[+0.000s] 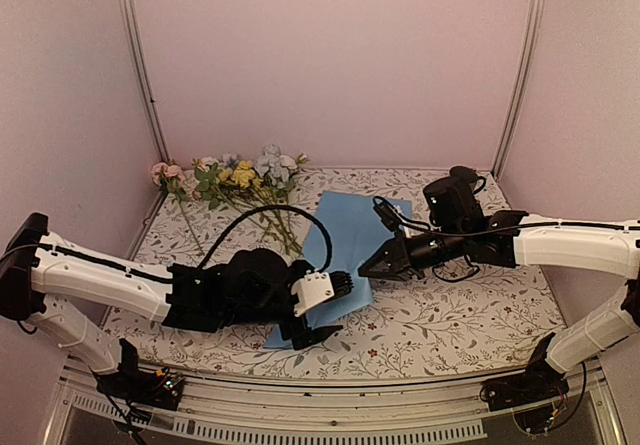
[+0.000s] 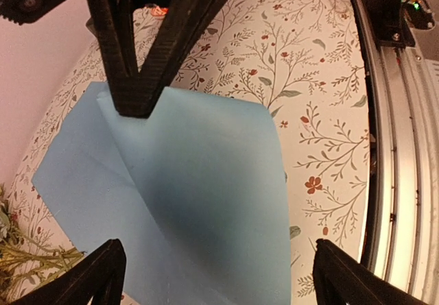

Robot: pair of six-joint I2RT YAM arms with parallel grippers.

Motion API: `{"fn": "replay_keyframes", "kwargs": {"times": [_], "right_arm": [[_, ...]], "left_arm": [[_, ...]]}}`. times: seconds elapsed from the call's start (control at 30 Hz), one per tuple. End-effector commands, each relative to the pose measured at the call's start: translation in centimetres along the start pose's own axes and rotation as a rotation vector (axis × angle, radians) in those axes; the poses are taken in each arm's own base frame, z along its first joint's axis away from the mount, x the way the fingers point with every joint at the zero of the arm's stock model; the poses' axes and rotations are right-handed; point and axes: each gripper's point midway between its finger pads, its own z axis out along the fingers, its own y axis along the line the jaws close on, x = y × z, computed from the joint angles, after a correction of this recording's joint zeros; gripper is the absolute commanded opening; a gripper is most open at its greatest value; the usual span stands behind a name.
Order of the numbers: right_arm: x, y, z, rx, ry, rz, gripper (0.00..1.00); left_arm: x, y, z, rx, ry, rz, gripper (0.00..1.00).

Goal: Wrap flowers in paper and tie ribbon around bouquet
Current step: Pass from the right arm to the left

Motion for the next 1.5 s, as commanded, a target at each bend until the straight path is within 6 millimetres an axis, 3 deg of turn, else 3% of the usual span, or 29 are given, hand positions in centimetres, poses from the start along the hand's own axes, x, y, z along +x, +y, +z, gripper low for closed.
{"fn": "replay_keyframes", "kwargs": {"times": [0.0,0.1,0.2,0.3,0.43,0.47,0.6,0.83,0.93,1.1,1.47], "right_arm": [[-1.0,1.9,-0.8,-0.03,-0.031,-0.032,0.0],[-0.9,2.0,-0.8,-0.033,-0.027,-0.033,0.0],[-0.8,1.8,-0.8,-0.03,-0.025,-0.032,0.0],[-0.7,1.7,-0.9,-0.026,-0.029,-0.034,0.02],[-0.7,2.0,-1.3,-0.031,-0.039,-0.054,0.24],[-0.8,1.9,-1.6,-0.029,-0.048,-0.058,0.31],[-1.3,0.2,-3.4,-0.013,-0.092,-0.055,0.4],[-1.0,-1.2,-6.4,-0.017,-0.127,-0.082,0.5],[-0.6,-2.5,-6.4,0.016,-0.113,-0.066,0.5],[-0.7,-2.6,-6.6,0.033,-0.102,-0.122,0.52],[-3.7,-3.6,-6.6,0.05,-0.204,-0.069,0.68]], "left_arm": [[0.3,-0.1,1.1,-0.04,0.044,0.056,0.96],[0.5,2.0,1.7,-0.165,0.072,0.057,0.89],[-0.5,2.0,1.6,-0.161,0.036,0.036,0.72],[-1.1,0.8,1.3,-0.089,-0.024,0.015,0.41],[-1.4,0.5,0.8,-0.062,-0.075,-0.046,0.01],[-1.4,0.7,0.7,-0.066,-0.084,-0.067,0.0],[-1.4,1.7,0.1,-0.065,-0.126,-0.162,0.0],[-2.0,1.4,-1.7,0.016,-0.25,-0.293,0.0],[-2.2,1.4,-2.6,0.046,-0.296,-0.335,0.0],[-2.0,1.8,-3.4,0.047,-0.323,-0.374,0.0],[-0.8,1.4,-3.2,0.053,-0.299,-0.385,0.0]]}}
